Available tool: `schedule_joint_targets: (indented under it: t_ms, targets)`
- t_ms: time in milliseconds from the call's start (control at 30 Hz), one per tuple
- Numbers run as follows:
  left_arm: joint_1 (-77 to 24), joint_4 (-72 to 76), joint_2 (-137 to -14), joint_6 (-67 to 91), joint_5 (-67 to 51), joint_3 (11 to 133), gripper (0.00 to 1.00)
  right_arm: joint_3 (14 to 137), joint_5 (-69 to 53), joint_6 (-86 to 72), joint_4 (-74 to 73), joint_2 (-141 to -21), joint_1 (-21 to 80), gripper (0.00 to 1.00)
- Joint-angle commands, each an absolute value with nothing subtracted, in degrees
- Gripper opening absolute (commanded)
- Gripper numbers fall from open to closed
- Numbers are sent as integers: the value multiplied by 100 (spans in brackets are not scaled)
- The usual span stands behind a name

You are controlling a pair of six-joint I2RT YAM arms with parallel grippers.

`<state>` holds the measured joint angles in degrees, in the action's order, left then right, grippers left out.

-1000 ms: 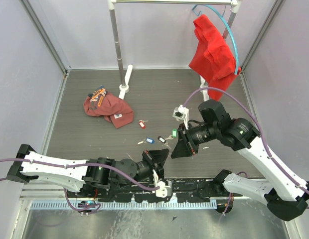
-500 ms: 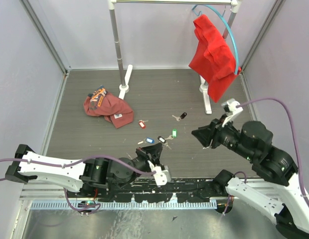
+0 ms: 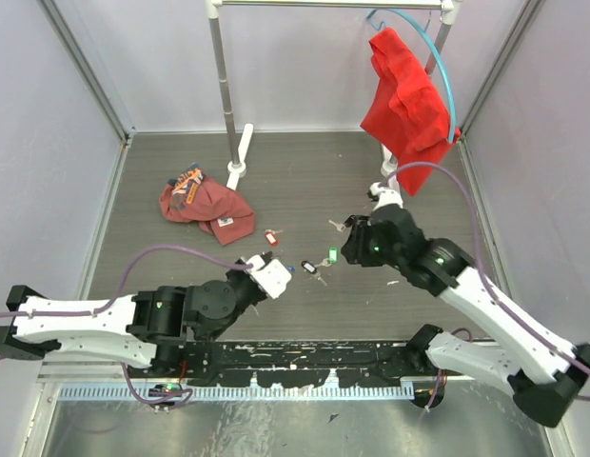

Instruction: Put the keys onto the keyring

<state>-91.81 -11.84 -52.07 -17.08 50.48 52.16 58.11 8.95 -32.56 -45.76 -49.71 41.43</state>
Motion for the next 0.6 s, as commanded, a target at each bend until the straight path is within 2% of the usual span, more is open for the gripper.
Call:
schedule_joint_targets:
  t_ms: [0, 167, 367, 467, 567]
  targets:
    - [-8585, -1849, -5014, -443, 4977, 5300, 0, 5584, 1058, -3837, -3998, -5684, 4140, 42]
    - [-7797, -1925, -4684, 181, 4360, 5009, 0, 5441, 1182, -3792, -3578, -6855, 4136, 39]
    - [-7724, -2058, -4726, 218, 4252, 5020, 0, 5755, 1006, -2572, -3334, -8232, 4061, 39]
    - [-7730, -2483, -4791, 350, 4303, 5268, 0, 6018, 1435, -3162, -3343, -8523, 3929, 41]
    - [-7728, -2838, -4753, 498, 4315, 5432, 0, 6158, 2124, -4629, -3298, -8718, 3922, 42]
